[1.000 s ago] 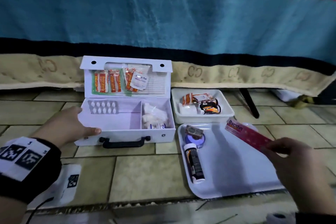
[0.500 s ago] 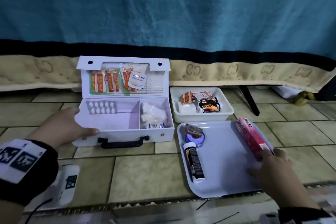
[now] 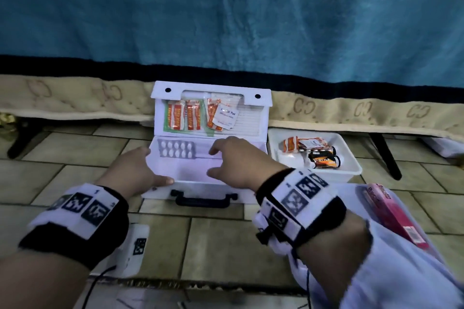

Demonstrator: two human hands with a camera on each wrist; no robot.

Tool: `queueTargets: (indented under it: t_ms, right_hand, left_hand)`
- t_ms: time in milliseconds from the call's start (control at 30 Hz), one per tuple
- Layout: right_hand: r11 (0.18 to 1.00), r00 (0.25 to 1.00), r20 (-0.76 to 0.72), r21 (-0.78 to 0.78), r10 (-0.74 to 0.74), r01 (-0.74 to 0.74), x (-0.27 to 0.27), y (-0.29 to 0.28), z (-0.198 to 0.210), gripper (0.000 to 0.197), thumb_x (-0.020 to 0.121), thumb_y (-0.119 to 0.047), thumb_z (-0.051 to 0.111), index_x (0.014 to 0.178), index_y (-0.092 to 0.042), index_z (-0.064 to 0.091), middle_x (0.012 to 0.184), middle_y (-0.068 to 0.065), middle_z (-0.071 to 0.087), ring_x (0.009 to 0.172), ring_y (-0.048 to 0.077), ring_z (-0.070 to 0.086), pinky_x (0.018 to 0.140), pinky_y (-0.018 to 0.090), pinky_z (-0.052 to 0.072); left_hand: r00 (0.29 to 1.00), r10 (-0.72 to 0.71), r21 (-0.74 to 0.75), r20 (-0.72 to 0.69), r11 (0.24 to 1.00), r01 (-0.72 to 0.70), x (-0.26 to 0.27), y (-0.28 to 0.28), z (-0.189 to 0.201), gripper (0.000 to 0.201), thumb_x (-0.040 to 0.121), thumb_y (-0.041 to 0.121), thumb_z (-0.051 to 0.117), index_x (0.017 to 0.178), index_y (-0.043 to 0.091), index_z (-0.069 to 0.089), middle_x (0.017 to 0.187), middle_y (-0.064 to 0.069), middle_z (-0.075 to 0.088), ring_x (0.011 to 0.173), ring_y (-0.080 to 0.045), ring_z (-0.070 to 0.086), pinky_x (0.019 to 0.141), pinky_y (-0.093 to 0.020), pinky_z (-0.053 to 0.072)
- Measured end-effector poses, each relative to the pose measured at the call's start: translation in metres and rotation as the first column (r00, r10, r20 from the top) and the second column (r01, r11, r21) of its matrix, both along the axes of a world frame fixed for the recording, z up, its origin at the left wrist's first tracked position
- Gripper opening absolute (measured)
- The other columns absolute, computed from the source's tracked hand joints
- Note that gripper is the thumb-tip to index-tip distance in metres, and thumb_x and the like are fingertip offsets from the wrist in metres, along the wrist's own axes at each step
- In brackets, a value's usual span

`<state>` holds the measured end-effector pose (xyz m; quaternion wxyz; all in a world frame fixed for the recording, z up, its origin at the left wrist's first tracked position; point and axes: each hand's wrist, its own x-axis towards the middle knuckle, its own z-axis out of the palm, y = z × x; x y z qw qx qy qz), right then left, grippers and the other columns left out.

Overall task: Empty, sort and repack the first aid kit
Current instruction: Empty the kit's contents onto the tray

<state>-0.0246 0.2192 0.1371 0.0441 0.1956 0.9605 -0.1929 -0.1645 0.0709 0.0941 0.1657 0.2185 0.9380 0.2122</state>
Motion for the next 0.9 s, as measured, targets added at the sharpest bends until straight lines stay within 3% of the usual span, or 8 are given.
queueTargets:
  t_ms: [133, 233, 300, 467, 567, 667, 800, 900]
  right_hand:
    - [0.992, 0.968, 0.218, -0.016, 0.123, -0.122, -0.048, -0.003, -0.003, 0.051, 0.093, -0.035, 0.055, 0.137, -0.01, 0.044, 0.14, 0.01, 0.047, 0.124, 0.026, 0.047, 0.099, 0.033, 0.04]
    - [0.984, 0.919, 0.354, -0.019, 0.172, -0.177, -0.071, -0.003, -0.01, 0.062, 0.092, -0.038, 0.056, 0.145, -0.013, 0.035, 0.149, 0.007, 0.037, 0.133, 0.025, 0.039, 0.106, 0.033, 0.034]
    - [0.981, 0.911, 0.363, -0.066, 0.195, -0.184, -0.08, -0.002, -0.016, 0.068, 0.088, -0.04, 0.061, 0.146, -0.019, 0.033, 0.151, 0.003, 0.034, 0.136, 0.022, 0.036, 0.106, 0.031, 0.03]
    - [0.976, 0.945, 0.285, -0.19, 0.158, -0.106, -0.087, 0.009, -0.029, 0.062, 0.078, -0.027, 0.075, 0.134, -0.026, 0.051, 0.142, -0.002, 0.047, 0.127, 0.019, 0.047, 0.104, 0.028, 0.037]
    - [0.943, 0.994, 0.101, -0.333, 0.049, -0.013, -0.085, 0.014, -0.041, 0.048, 0.072, -0.014, 0.079, 0.118, -0.02, 0.066, 0.118, 0.0, 0.064, 0.112, 0.019, 0.058, 0.1, 0.03, 0.044]
    - [0.896, 0.996, -0.06, -0.442, -0.073, 0.039, -0.083, 0.016, -0.051, 0.031, 0.07, -0.004, 0.079, 0.098, -0.014, 0.074, 0.094, 0.001, 0.067, 0.097, 0.02, 0.064, 0.093, 0.033, 0.051]
    - [0.885, 0.984, -0.135, -0.463, -0.117, 0.042, -0.084, 0.014, -0.056, 0.02, 0.07, -0.006, 0.08, 0.088, -0.011, 0.075, 0.085, 0.002, 0.069, 0.084, 0.016, 0.064, 0.09, 0.034, 0.053]
    - [0.937, 0.98, -0.165, -0.347, -0.115, 0.052, -0.085, 0.008, -0.059, 0.013, 0.073, -0.018, 0.079, 0.085, -0.012, 0.076, 0.081, 0.0, 0.071, 0.076, 0.011, 0.061, 0.076, 0.026, 0.052]
  left_hand:
    - [1.0, -0.001, -0.002, -0.01, 1.0, 0.001, -0.001, -0.002, -0.003, 0.104, 0.063, 0.041, 0.084, 0.145, 0.009, 0.03, 0.147, -0.008, 0.04, 0.131, -0.023, 0.042, 0.101, -0.028, 0.037]
    - [1.0, -0.004, -0.013, -0.009, 1.0, 0.004, -0.003, -0.001, -0.005, 0.106, 0.063, 0.045, 0.083, 0.146, 0.01, 0.027, 0.149, -0.007, 0.038, 0.133, -0.021, 0.041, 0.102, -0.027, 0.036]
    - [1.0, 0.001, -0.007, -0.001, 1.0, -0.001, -0.004, 0.0, -0.006, 0.105, 0.063, 0.043, 0.083, 0.146, 0.01, 0.027, 0.149, -0.007, 0.038, 0.134, -0.022, 0.039, 0.103, -0.027, 0.035]
    - [1.0, 0.013, 0.012, 0.011, 1.0, -0.013, -0.005, 0.001, -0.008, 0.106, 0.062, 0.042, 0.084, 0.146, 0.011, 0.028, 0.149, -0.006, 0.038, 0.134, -0.022, 0.04, 0.105, -0.028, 0.037]
    - [1.0, 0.013, 0.006, 0.007, 1.0, -0.013, -0.004, 0.0, -0.006, 0.106, 0.062, 0.042, 0.085, 0.146, 0.012, 0.028, 0.148, -0.007, 0.039, 0.133, -0.022, 0.04, 0.105, -0.031, 0.038]
    - [1.0, 0.01, 0.008, 0.014, 1.0, -0.01, -0.002, 0.0, -0.005, 0.106, 0.062, 0.042, 0.084, 0.146, 0.012, 0.027, 0.148, -0.006, 0.038, 0.133, -0.022, 0.04, 0.106, -0.032, 0.038]
    - [1.0, 0.008, 0.002, 0.015, 1.0, -0.008, -0.001, -0.001, -0.002, 0.105, 0.064, 0.042, 0.083, 0.147, 0.012, 0.026, 0.149, -0.006, 0.038, 0.133, -0.022, 0.04, 0.106, -0.031, 0.037]
    - [1.0, 0.014, 0.0, 0.016, 1.0, -0.014, 0.001, -0.001, -0.001, 0.104, 0.064, 0.041, 0.083, 0.146, 0.013, 0.027, 0.148, -0.005, 0.039, 0.133, -0.022, 0.041, 0.104, -0.031, 0.038]
